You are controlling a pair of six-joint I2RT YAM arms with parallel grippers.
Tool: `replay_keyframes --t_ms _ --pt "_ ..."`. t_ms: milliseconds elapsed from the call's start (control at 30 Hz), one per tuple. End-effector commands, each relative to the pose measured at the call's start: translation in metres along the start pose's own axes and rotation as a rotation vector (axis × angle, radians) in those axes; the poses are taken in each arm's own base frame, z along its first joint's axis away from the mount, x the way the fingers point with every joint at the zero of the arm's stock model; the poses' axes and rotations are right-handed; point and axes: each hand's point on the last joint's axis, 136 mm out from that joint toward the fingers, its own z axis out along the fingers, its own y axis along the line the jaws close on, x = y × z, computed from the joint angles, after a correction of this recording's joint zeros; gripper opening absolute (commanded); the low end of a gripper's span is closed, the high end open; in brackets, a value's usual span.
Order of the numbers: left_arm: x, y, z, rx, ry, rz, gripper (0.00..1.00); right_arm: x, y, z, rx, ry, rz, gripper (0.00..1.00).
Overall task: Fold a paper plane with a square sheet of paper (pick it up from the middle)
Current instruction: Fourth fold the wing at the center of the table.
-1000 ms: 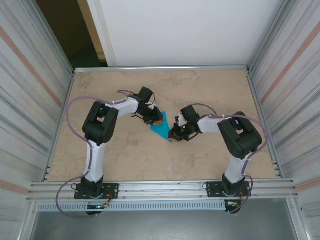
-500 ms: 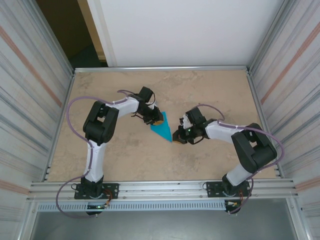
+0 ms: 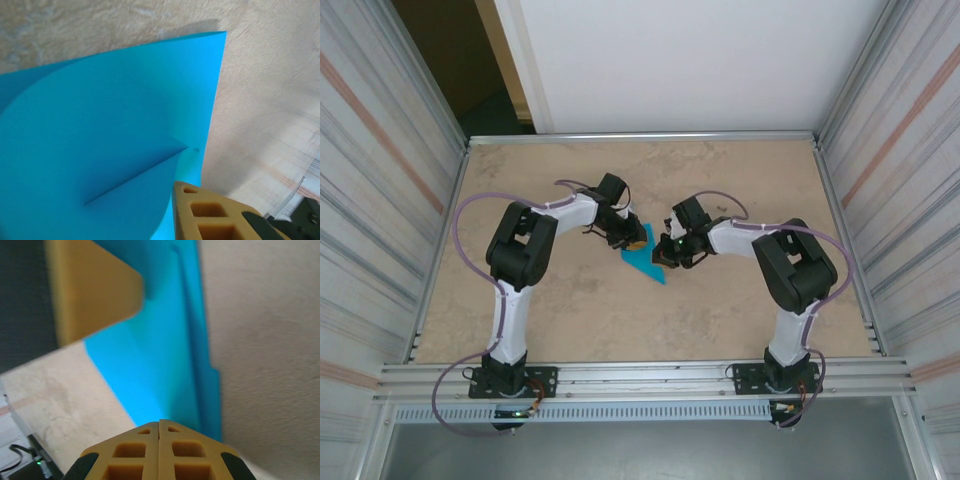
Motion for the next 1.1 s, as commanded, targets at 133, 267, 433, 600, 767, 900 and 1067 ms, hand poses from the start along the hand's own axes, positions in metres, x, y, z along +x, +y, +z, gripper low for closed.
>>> replay_keyframes --t_ms 133,267,433,600,767,900,1067 --pt "0.015 0.043 0.011 -0.161 0.051 -0.053 0.19 0.024 -0.041 0.015 0.146 0.090 0.005 0.04" --pt "-0.011 0.028 -0.003 -0.090 -0.021 0.060 0.21 0.036 -0.059 0.016 0.199 0.131 0.009 0.04" --pt "-0.046 0.049 -0.010 -0.072 -0.110 0.111 0.22 0.041 -0.068 0.014 0.212 0.149 0.013 0.04" --pt "-0.079 0.069 -0.028 -0.042 -0.179 0.082 0.23 0.042 -0.069 0.015 0.215 0.156 0.018 0.04" --pt "-0.108 0.070 -0.050 -0.054 -0.233 0.097 0.23 0.040 -0.065 0.015 0.203 0.150 0.016 0.04" --pt "-0.119 0.049 -0.080 -0.052 -0.290 0.128 0.24 0.025 -0.038 0.009 0.122 0.100 0.016 0.08" --pt "-0.106 0.018 -0.124 0.010 -0.379 0.110 0.29 -0.014 0.027 -0.023 -0.048 -0.079 -0.017 0.22"
